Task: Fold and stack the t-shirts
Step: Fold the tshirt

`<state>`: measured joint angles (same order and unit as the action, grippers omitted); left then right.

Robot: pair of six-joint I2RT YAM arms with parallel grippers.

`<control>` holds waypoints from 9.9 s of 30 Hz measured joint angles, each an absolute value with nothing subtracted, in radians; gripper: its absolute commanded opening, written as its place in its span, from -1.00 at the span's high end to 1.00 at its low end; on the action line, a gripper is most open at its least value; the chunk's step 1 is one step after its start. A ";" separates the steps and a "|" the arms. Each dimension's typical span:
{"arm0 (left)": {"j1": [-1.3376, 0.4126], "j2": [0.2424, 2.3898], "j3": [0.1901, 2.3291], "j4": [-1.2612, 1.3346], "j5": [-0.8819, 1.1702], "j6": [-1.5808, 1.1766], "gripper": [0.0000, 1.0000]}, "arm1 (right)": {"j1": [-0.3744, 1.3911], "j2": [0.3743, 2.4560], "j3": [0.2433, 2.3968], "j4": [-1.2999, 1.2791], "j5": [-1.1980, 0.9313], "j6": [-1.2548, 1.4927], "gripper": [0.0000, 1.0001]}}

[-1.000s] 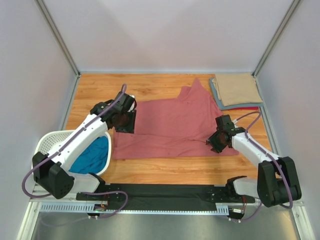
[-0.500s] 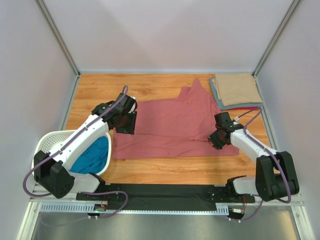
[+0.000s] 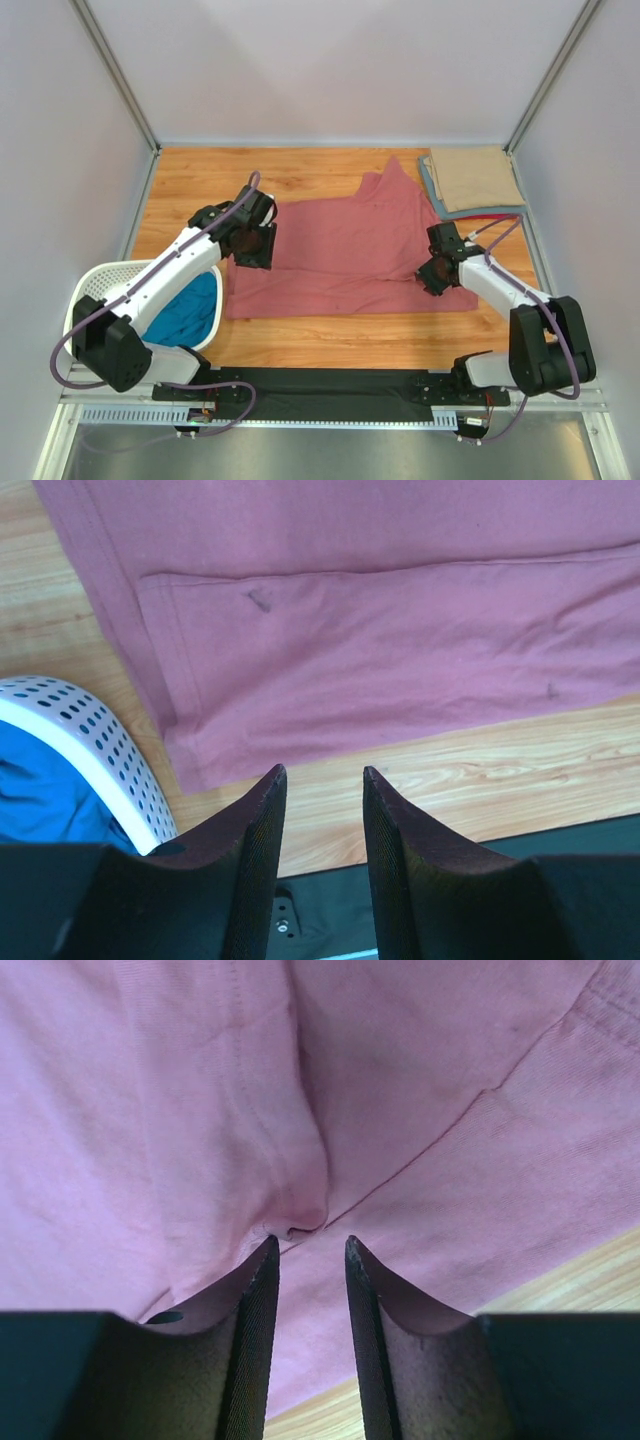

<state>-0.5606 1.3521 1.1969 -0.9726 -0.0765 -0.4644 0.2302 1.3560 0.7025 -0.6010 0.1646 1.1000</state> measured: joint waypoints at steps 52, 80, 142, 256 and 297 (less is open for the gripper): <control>-0.561 1.387 1.191 -0.968 -0.070 -0.440 0.14 | 0.291 1.375 0.701 -0.593 0.240 1.279 0.99; -0.561 1.382 1.200 -0.976 -0.088 -0.440 0.13 | 0.484 1.645 1.057 -0.510 0.394 0.637 0.96; -0.560 1.719 1.031 -0.888 -0.212 -0.654 0.10 | -0.049 1.438 0.745 -0.765 0.344 0.868 0.41; -0.044 2.338 2.063 -1.003 -0.015 -0.344 0.05 | 0.057 2.729 2.436 -0.321 -0.055 0.622 0.13; -0.044 2.405 2.116 -1.037 0.029 -0.216 1.00 | 0.050 2.729 2.415 -0.318 -0.222 0.518 0.50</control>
<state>-0.0441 2.4054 2.1162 -1.0367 0.0288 -0.2165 0.0498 2.7289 2.4153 -0.3176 -0.2218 0.5179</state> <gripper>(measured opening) 0.006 0.308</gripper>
